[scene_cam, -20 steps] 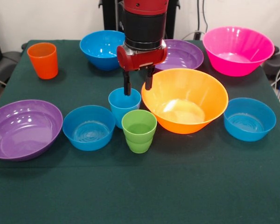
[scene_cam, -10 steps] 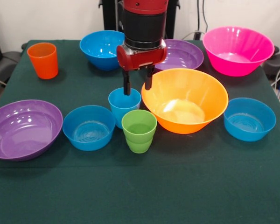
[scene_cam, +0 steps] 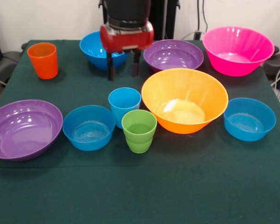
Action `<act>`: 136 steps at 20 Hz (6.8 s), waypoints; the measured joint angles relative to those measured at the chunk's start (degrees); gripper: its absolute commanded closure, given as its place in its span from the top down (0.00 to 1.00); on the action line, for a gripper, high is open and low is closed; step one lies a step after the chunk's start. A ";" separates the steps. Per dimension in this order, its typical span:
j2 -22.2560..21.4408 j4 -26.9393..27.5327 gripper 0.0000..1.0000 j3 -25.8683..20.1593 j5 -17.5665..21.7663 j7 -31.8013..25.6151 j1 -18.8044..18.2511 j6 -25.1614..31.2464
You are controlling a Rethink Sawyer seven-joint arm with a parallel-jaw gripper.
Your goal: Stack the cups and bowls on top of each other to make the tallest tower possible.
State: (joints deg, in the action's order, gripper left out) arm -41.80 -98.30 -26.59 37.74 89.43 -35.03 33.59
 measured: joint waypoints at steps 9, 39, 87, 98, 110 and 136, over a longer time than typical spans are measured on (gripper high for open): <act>-4.32 -1.34 1.00 -1.55 -1.74 0.00 -4.30 3.94; -3.42 -1.07 1.00 -10.03 -0.78 -1.12 -11.82 9.73; 3.81 0.51 1.00 -24.69 6.79 -29.32 -27.41 13.49; 6.35 2.38 1.00 -24.65 13.29 -29.32 -26.78 12.04; 11.47 5.58 1.00 -24.59 16.46 -29.33 -26.78 12.04; 17.96 11.91 1.00 -23.61 20.48 -29.33 -25.58 12.04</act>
State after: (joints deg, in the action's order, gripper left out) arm -23.84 -86.38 -50.20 58.22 60.09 -60.61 45.63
